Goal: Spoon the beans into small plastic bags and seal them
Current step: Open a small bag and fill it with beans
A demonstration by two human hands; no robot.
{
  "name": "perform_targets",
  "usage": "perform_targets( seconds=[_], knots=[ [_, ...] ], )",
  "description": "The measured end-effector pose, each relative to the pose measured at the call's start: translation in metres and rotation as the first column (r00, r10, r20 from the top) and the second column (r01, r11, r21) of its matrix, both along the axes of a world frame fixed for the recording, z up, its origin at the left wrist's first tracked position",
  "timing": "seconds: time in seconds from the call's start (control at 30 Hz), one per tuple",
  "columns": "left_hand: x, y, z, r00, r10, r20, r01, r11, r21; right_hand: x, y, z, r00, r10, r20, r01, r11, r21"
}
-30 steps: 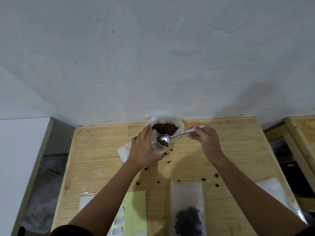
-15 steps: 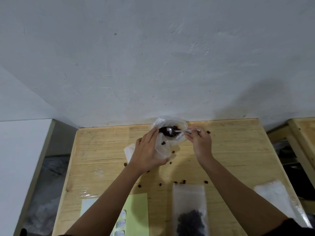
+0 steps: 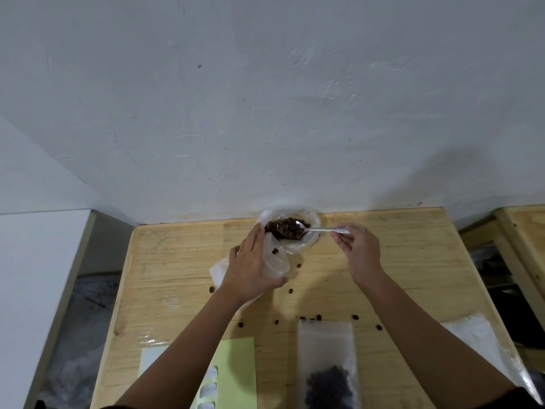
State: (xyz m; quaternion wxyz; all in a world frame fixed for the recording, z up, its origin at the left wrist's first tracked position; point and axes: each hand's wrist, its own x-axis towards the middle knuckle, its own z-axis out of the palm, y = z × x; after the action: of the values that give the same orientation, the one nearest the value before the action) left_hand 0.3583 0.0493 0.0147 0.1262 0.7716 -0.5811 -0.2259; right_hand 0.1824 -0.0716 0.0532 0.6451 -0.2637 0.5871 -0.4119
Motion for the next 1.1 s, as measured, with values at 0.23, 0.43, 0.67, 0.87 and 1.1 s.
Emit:
perform_targets(
  seconds=[0.23, 0.43, 0.67, 0.87, 1.1],
  knots=[
    [-0.002, -0.003, 0.003, 0.998, 0.034, -0.043, -0.035, 0.999, -0.007, -0.006, 0.005, 0.012, 0.964, 0.255, -0.078, -0.264, 0.950, -0.166],
    [0.000, 0.000, 0.008, 0.996, 0.029, -0.084, -0.033, 0.998, -0.045, -0.006, 0.008, 0.008, 0.968, 0.207, -0.142, -0.237, 0.942, -0.237],
    [0.007, 0.011, 0.017, 0.992, 0.074, -0.105, -0.088, 0.987, -0.133, -0.005, 0.004, 0.004, 0.991, 0.113, -0.065, -0.122, 0.981, -0.154],
    [0.016, 0.027, 0.034, 0.949, 0.198, -0.244, -0.252, 0.944, -0.214, 0.008, 0.019, -0.005, 0.932, 0.350, -0.097, -0.354, 0.935, -0.029],
    [0.028, 0.051, 0.052, 0.854, 0.316, -0.413, -0.467, 0.817, -0.338, -0.016, 0.024, 0.004, 0.883, 0.370, -0.288, -0.389, 0.921, -0.011]
  ],
)
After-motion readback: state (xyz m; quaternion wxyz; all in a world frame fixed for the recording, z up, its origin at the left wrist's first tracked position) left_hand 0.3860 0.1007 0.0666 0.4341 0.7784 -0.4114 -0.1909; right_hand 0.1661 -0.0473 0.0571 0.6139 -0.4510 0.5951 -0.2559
